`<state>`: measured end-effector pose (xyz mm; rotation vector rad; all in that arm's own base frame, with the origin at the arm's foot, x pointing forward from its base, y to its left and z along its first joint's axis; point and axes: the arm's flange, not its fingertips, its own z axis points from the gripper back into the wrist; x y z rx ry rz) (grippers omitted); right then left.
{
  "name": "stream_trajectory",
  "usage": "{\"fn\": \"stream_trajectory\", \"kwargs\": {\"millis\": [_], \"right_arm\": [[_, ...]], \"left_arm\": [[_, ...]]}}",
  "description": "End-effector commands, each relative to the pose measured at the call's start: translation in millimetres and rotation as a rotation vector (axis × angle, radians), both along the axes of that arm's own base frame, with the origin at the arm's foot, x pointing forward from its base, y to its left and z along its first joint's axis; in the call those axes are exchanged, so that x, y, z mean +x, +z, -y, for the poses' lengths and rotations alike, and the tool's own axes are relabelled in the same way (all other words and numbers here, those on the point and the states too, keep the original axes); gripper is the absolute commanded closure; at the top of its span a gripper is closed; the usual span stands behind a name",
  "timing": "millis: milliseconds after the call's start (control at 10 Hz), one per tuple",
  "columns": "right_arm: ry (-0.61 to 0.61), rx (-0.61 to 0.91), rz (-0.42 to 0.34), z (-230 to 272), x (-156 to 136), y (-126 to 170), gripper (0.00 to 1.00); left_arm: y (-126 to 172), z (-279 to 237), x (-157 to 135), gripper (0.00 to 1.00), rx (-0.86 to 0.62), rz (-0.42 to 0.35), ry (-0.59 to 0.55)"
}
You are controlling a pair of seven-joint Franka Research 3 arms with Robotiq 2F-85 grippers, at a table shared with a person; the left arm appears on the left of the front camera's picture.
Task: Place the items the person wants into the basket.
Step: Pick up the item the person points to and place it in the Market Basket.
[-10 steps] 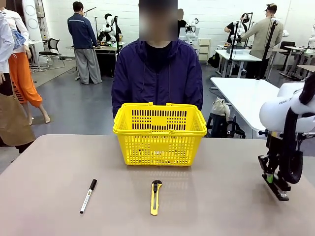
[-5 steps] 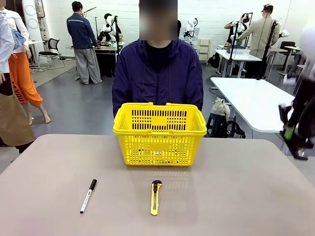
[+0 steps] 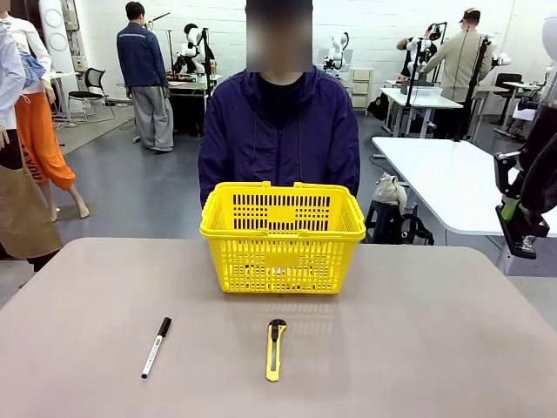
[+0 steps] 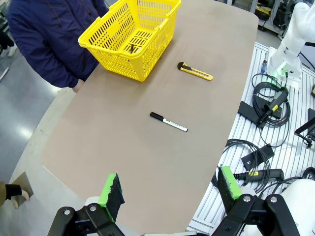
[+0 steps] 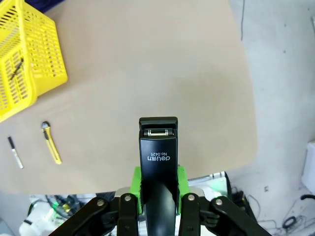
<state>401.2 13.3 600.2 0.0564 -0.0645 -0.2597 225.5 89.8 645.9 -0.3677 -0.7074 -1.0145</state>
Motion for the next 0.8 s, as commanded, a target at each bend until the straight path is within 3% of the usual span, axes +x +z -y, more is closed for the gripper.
{"fn": "stream_trajectory", "kwargs": {"millis": [0,700], "right_arm": [[0.015,-0.005,0.018,-2.7,-5.1,7.3,0.70],[0.015,-0.005,0.018,-2.7,-5.1,7.3,0.70]], "left_arm": [[1.9,-0.7,-0.7,0.00,-0.012,-0.002,-0.010],[1.9,-0.7,-0.7,0.00,-0.012,-0.002,-0.010]]}}
